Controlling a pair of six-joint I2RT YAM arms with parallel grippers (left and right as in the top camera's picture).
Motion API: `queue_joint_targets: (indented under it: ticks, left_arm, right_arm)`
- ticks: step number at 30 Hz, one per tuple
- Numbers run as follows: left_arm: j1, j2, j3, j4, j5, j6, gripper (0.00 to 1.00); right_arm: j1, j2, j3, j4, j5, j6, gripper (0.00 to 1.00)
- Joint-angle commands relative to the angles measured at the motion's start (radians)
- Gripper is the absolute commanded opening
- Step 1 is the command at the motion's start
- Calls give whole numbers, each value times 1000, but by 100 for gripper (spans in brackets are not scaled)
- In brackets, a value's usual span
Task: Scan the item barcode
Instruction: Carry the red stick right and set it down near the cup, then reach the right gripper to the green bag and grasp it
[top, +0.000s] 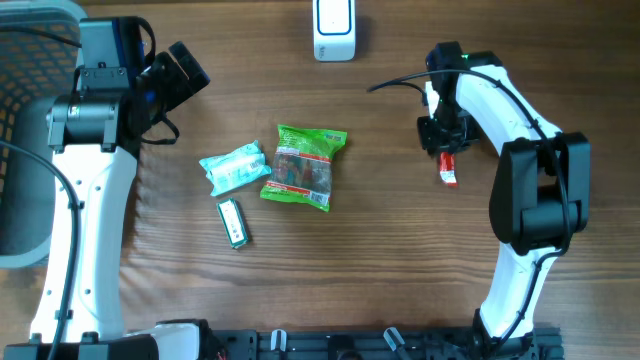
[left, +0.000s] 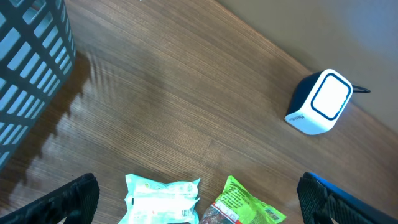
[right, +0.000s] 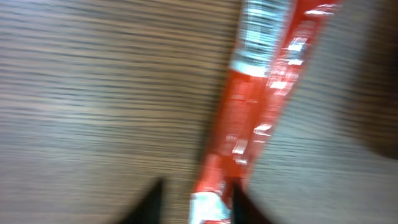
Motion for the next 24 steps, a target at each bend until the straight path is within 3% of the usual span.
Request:
queue_joint_targets:
  ticks: [1, 6, 13, 22, 24]
  left_arm:
    - [5, -18, 15, 2, 4, 19, 100]
    - [5, -18, 15, 2, 4, 19, 100]
    - [5, -18, 15, 2, 4, 19, 100]
    - [5, -18, 15, 2, 4, 19, 100]
    - [5, -18, 15, 2, 4, 19, 100]
  right_arm:
    - [-1, 14, 6, 35, -143, 85, 4]
    - [-2, 14, -72, 141, -100, 103, 4]
    - [-4, 14, -114, 214, 182, 211, 4]
    - [-11, 11, -89, 222, 175, 203, 4]
    - [-10, -9, -60, 222, -3, 106, 5]
